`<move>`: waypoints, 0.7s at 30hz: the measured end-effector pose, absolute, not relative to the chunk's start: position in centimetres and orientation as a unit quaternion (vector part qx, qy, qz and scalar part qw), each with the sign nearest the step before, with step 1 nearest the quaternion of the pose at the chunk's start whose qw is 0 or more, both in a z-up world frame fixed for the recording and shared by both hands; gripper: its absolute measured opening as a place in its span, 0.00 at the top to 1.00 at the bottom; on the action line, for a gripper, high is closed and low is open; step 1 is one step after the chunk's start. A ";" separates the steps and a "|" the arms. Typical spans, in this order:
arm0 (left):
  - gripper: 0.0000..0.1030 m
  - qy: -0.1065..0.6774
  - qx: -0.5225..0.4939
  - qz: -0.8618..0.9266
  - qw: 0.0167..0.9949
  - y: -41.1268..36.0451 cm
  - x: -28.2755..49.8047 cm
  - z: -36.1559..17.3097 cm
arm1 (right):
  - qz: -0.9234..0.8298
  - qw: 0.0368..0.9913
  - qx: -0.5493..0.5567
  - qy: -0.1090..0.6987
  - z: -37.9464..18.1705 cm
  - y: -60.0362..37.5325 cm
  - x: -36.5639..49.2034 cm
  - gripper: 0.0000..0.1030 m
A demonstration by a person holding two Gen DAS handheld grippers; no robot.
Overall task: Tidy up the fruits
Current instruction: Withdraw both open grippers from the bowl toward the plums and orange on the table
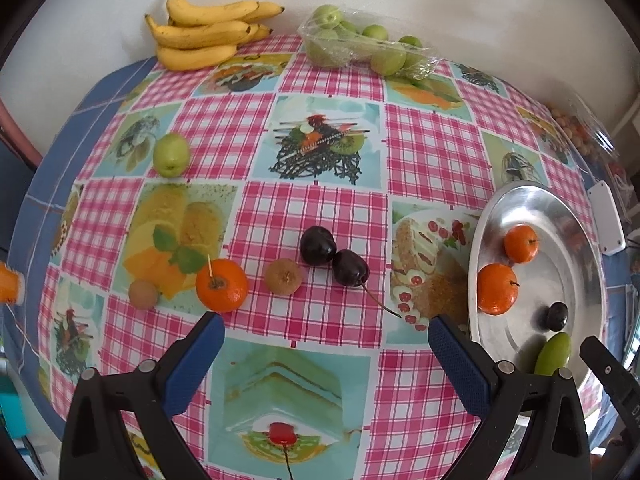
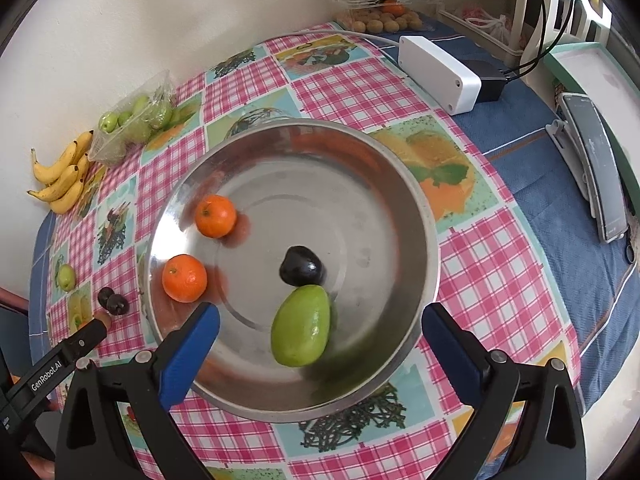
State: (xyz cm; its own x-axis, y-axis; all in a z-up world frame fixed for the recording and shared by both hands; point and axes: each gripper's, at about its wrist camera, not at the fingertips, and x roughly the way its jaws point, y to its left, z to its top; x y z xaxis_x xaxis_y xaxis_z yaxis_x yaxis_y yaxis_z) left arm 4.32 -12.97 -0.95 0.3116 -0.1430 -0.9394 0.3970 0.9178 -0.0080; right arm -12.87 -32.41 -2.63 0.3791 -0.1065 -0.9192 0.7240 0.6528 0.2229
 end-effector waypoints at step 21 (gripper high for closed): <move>0.00 0.505 0.086 -0.149 0.846 -7.5 7.9 1.2 | -0.209 0.814 0.285 0.460 -1.2 -26.9 -8.0 0.02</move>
State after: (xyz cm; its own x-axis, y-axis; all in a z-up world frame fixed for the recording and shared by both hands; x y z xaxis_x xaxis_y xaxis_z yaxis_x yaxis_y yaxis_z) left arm 7.91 -7.55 1.22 0.4459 -0.1646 -0.8798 0.3381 0.9411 -0.0047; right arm -7.98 -26.86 -1.25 0.4894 -0.0772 -0.8686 0.6025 0.7501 0.2729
